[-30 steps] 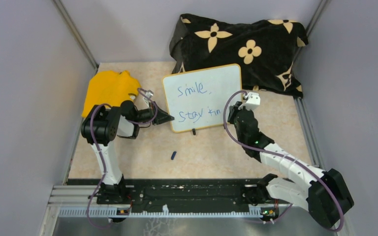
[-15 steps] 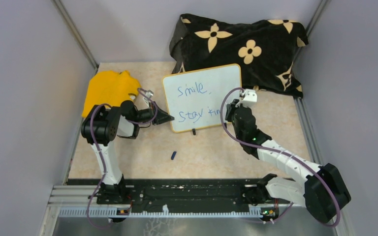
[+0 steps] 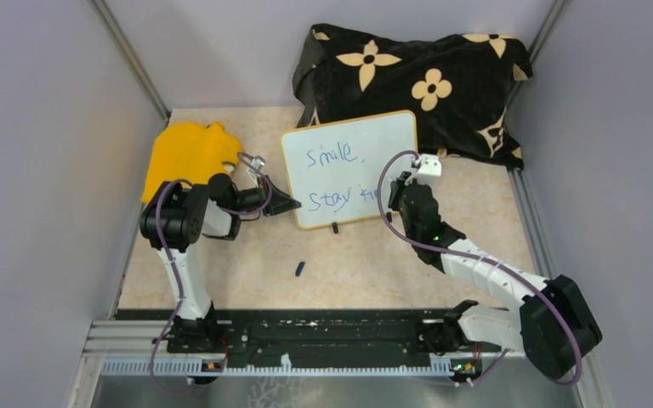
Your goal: Write a sentence on the whiteboard
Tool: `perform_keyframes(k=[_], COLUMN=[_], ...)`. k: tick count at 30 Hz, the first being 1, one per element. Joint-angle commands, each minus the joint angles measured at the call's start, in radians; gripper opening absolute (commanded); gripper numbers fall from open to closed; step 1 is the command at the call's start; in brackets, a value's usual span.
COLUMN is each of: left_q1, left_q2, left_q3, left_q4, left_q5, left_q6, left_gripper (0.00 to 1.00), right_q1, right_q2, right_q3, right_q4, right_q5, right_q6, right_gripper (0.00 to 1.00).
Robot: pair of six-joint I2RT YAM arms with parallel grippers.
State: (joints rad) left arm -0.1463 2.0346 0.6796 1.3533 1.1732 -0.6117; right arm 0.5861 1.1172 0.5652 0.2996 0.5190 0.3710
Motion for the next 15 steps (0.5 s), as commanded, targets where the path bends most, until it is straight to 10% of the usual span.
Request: perform_keyframes(k=[1, 15], left_q1=[-0.009, -0.009], left_q2=[0.016, 0.018], left_q3=[0.007, 0.007], left_q4=[-0.070, -0.073], left_q5=[-0.015, -0.016], left_q6=[0.011, 0.010], left_gripper=[0.00, 0.00], right_q1=[-0.014, -0.014], right_q2=[0.009, -0.017], right_q3=[0.029, -0.023], right_q4=[0.051, 0.024], right_q5=[0.003, -0.009], right_q6=[0.017, 0.049], right_gripper=[0.00, 0.00])
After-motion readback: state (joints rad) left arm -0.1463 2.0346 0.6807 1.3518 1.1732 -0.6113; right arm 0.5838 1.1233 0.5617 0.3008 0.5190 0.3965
